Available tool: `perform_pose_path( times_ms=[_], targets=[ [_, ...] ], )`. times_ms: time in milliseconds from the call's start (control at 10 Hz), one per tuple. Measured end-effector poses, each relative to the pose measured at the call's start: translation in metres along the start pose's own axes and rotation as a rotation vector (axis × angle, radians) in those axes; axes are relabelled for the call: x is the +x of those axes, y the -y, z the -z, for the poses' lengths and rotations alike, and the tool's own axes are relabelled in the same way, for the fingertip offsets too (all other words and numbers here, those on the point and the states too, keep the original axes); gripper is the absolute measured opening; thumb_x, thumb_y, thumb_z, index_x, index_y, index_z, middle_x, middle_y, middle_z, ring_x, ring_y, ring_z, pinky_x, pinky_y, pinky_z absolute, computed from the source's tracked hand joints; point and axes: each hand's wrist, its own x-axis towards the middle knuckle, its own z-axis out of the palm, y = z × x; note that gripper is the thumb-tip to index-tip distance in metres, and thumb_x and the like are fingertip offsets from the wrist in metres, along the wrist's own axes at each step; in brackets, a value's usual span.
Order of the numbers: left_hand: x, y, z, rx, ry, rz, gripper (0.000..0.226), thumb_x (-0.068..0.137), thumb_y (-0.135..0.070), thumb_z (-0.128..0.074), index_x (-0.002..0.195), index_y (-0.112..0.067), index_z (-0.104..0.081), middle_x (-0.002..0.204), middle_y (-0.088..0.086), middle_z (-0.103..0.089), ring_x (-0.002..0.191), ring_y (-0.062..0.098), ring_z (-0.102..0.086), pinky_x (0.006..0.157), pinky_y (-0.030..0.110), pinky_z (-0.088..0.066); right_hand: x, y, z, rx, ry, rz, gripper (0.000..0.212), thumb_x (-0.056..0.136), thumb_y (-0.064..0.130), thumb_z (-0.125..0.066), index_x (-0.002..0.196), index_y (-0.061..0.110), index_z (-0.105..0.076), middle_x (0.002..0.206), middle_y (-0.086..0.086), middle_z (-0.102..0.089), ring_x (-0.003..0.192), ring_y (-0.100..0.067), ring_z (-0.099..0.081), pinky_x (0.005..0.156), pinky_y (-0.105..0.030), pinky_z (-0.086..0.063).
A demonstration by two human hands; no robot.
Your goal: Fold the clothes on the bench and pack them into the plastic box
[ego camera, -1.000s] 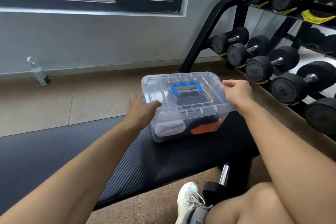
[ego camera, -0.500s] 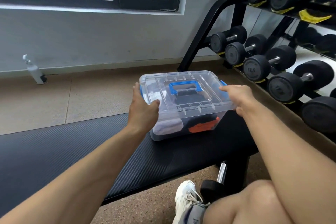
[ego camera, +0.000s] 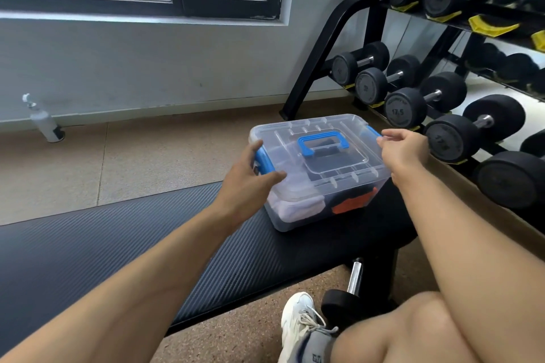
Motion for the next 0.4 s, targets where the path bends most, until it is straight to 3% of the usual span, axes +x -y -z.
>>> perform_pose_path(
  times_ms=[100, 300, 400],
  targets=[
    [0.003, 0.002, -0.01, 0.064, 0.122, 0.006, 0.085, 0.084, -0.015, -0.078, 0.154, -0.032, -0.032, 0.158, -0.003, -0.037, 0.144, 0.016, -0.037, 0.117, 0.034, -0.033, 0.011, -0.008, 0.016, -0.007, -0.101, 0.003, 0.011, 0.088, 0.021, -0.075, 0.09, 0.03, -0.072, 0.091, 0.009, -0.07, 0.093, -0.019, -0.069, 0.087, -0.043, -0.058],
    [0.01, -0.001, -0.022, 0.096, 0.14, 0.002, 0.086, 0.085, -0.02, -0.078, 0.155, -0.031, -0.03, 0.161, -0.001, -0.033, 0.146, 0.017, -0.033, 0.118, 0.034, -0.031, 0.018, -0.011, 0.026, -0.09, -0.112, 0.051, 0.015, 0.086, 0.021, -0.073, 0.077, 0.031, -0.067, 0.085, 0.012, -0.07, 0.093, -0.021, -0.069, 0.09, -0.046, -0.056],
    [0.009, -0.004, -0.02, 0.05, 0.09, -0.008, 0.082, 0.085, -0.017, -0.078, 0.153, -0.026, -0.034, 0.157, 0.0, -0.04, 0.145, 0.015, -0.036, 0.118, 0.032, -0.032, 0.012, 0.001, 0.025, -0.201, -0.151, 0.174, 0.011, 0.088, 0.022, -0.068, 0.089, 0.033, -0.07, 0.098, 0.01, -0.073, 0.1, -0.019, -0.066, 0.098, -0.048, -0.05]
  ],
)
